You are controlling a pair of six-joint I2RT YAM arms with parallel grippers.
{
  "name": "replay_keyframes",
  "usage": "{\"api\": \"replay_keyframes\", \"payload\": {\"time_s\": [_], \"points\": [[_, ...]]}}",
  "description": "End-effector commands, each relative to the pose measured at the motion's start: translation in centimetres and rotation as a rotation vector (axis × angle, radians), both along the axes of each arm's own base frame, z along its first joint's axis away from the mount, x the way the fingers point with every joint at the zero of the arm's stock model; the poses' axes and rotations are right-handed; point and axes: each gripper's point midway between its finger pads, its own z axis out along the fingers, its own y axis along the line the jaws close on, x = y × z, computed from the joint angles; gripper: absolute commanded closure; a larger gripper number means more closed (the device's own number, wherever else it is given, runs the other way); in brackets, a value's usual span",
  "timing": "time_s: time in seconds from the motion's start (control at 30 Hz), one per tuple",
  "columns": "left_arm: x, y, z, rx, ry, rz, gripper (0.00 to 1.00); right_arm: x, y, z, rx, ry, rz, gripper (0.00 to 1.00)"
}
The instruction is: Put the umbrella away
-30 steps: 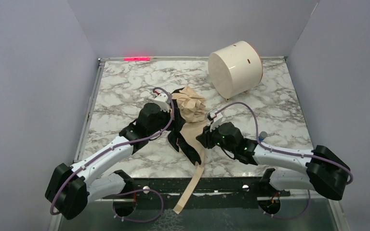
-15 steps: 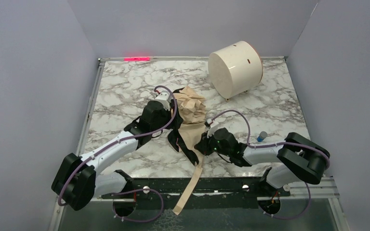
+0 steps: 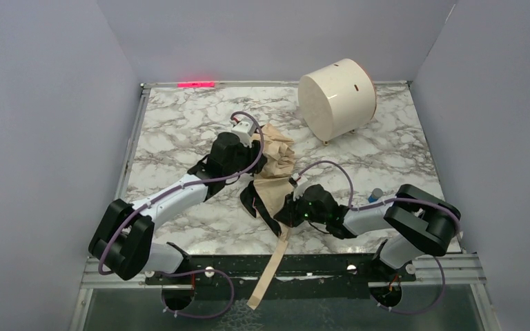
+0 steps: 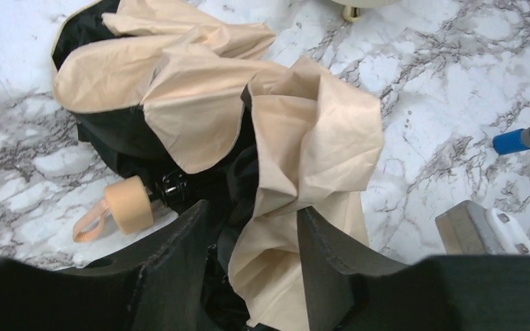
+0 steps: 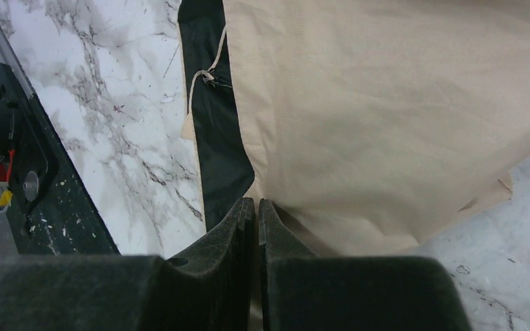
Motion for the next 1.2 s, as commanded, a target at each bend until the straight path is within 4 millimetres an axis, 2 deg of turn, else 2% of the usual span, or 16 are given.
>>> {"api": "replay_keyframes", "payload": {"time_s": [0.0,0.2,0.33,0.53,0.7,0.87,0.97,1.07,1.17], "points": [[1.3,-1.4,2.8,-0.032,-0.091,-0.068,0.55,-0.2,0.9,0.6,0.045,0.008,0.029,0.89],[-0.1,-3.3,3.2,-0.080,-0.055,-0.200,0.81,-0.2,1.2,0.7,0.050,0.010,0.035,0.89],[-2.2,-3.6,4.1,-0.131,-0.023,-0.259,0.89,0.0,1.3,0.9,0.053,0.008,0.030,0.89],[-5.2,-2.9,6.1,-0.200,-0.031,-0.297,1.00,0.2,1.5,0.9,0.064,0.009,0.020,0.89],[-7.6,-2.4,6.4,-0.244,-0.023,-0.337,1.00,0.4,1.8,1.3,0.086,0.012,0.014,0.89],[-10.3,-2.2,4.6,-0.294,0.024,-0.376,1.00,0.3,2.3,1.8,0.117,0.009,0.026,0.88],[-11.7,-2.1,3.1,-0.302,0.060,-0.390,1.00,0.2,2.5,2.4,0.138,-0.001,0.037,0.83],[-12.7,-2.2,2.1,-0.313,0.081,-0.380,1.00,0.0,2.3,3.6,0.173,-0.012,0.031,0.80],[-13.3,-2.4,1.2,-0.307,0.094,-0.363,0.93,0.2,1.4,5.4,0.198,-0.037,-0.015,0.76]]}}
